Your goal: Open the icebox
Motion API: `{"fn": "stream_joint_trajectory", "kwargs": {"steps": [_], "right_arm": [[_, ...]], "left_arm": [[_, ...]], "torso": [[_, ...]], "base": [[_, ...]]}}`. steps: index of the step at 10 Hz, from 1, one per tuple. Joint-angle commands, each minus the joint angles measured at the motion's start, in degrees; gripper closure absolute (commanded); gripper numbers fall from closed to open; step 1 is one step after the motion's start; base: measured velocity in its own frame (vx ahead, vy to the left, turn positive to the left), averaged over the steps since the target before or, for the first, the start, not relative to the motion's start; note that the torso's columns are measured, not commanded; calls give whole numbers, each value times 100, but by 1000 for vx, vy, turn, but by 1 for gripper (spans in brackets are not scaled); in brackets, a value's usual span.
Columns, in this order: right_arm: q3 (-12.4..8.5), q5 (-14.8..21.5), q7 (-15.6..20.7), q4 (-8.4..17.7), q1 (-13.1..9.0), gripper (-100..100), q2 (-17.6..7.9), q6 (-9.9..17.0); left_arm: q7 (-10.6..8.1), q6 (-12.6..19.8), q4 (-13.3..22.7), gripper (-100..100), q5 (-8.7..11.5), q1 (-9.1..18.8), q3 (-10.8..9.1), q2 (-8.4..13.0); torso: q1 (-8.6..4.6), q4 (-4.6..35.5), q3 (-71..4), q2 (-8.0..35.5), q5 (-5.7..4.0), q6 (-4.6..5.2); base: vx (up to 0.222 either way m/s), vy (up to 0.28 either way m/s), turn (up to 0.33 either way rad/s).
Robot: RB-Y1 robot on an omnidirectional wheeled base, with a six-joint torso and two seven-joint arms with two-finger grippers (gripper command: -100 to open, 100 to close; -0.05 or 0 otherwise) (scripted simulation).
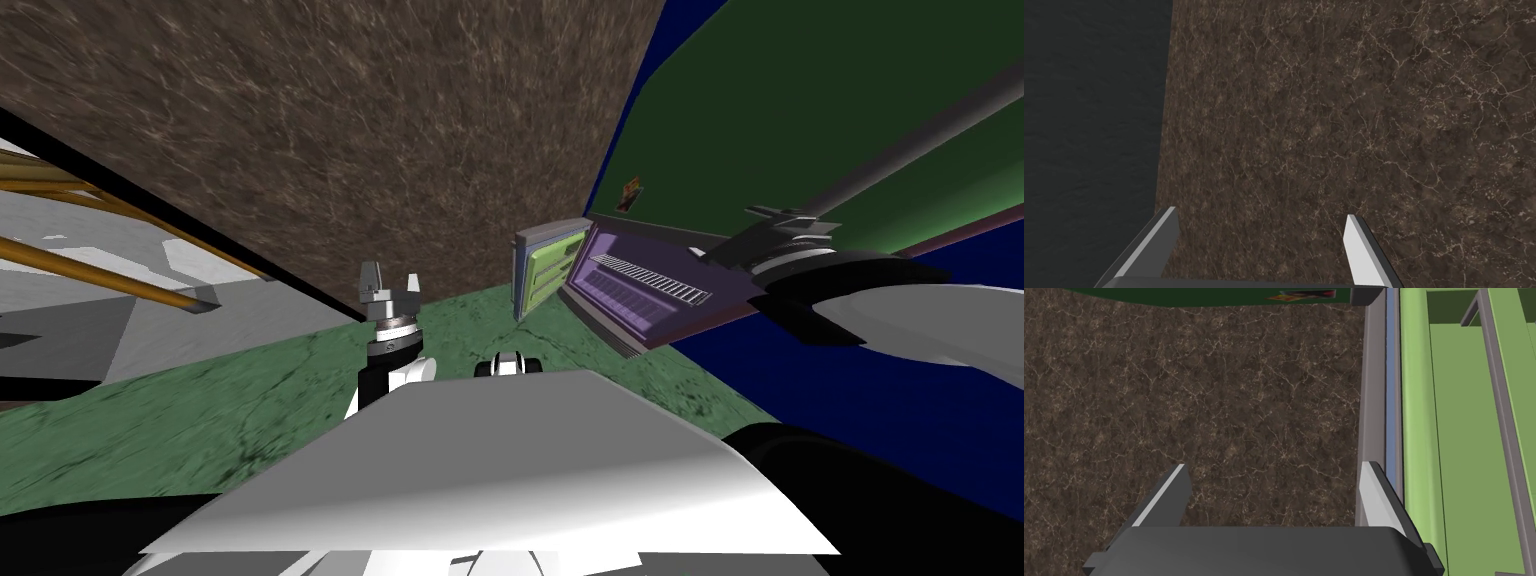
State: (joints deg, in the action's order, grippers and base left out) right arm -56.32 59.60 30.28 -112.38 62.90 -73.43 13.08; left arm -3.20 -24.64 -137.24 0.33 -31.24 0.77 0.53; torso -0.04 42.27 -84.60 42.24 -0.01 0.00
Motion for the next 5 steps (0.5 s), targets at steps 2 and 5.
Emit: {"fn": "stream_joint_trajectory", "kwargs": {"steps": [2,5], "right_arm": [[-211,-112,-117,-131,121,-100,-235,-185],[-374,-170,-220,-254,202,-100,-426,-348]], "left_arm": [[0,0,0,0,0,0,0,0],[0,0,0,0,0,0,0,0]], "torso": [[6,3,6,8,1,0],[1,3,5,8,0,0]], "base": [[-63,-234,-19],[-69,-254,-17]]}}
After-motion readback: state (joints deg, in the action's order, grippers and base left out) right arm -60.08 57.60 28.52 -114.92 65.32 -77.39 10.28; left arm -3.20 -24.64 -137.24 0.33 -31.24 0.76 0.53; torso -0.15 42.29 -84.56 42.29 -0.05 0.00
